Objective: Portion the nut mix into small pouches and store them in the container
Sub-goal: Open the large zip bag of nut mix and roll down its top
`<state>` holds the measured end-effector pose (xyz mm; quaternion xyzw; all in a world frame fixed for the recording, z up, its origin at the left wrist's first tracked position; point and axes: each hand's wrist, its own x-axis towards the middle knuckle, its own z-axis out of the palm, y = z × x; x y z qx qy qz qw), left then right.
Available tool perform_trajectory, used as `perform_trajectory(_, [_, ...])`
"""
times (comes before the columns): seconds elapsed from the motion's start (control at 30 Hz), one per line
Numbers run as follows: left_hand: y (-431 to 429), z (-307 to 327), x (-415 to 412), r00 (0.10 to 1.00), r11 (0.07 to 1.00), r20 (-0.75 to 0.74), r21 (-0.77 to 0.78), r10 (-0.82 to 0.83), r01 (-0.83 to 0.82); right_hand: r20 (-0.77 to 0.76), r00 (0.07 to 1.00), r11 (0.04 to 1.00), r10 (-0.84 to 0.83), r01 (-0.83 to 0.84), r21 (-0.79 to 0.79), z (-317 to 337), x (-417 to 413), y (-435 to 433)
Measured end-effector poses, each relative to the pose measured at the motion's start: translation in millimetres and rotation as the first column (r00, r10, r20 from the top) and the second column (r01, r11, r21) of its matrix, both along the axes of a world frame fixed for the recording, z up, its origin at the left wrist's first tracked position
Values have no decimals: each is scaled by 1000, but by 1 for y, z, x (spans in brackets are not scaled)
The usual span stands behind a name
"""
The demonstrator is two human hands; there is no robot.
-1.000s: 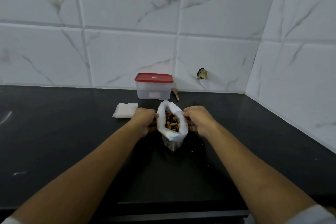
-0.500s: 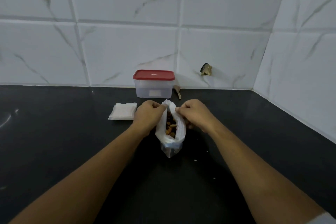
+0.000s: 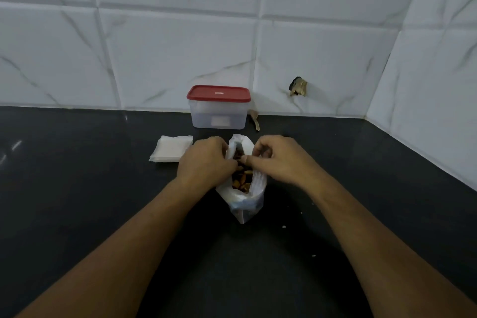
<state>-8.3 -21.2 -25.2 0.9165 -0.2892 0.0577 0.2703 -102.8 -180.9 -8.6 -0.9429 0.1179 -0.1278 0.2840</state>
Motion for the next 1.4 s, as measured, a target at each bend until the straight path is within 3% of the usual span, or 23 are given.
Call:
perform_trajectory(0.13, [6, 5, -4, 997, 997, 71, -77, -3, 9, -58, 997, 995, -52, 47, -83, 1, -2, 0])
perform_trajectory(0.3, [5, 10, -9, 986, 1000, 167, 11, -16, 14, 65, 993, 984, -101, 110, -142, 1, -8, -5])
perform_trajectory(0.5, [4, 9, -7, 998, 991, 56, 129, -28, 21, 54, 993, 968, -102, 112, -223, -2, -4, -3])
perform_trajectory(0.7, [1, 1, -5, 995, 992, 94, 127, -27, 15, 160, 966, 912, -203, 246, -329, 1, -4, -5])
perform_trajectory(0.9, [7, 6, -2, 995, 993, 64, 102, -71, 65, 87, 989, 976, -123, 137, -168, 2, -7, -14])
perform_trajectory(1.0, [6, 10, -3, 994, 987, -52, 128, -93, 99, -18, 995, 994, -98, 99, 47, 8, -9, -14])
perform_trajectory(1.07, [5, 11, -4, 989, 989, -106, 94, -100, 110, -98, 992, 993, -73, 81, 87, 8, -9, -13])
perform_trajectory(1.4, [-1, 8, -16, 985, 993, -128, 2, -119, 120, -104, 985, 977, -141, 121, -176, 15, -14, -30])
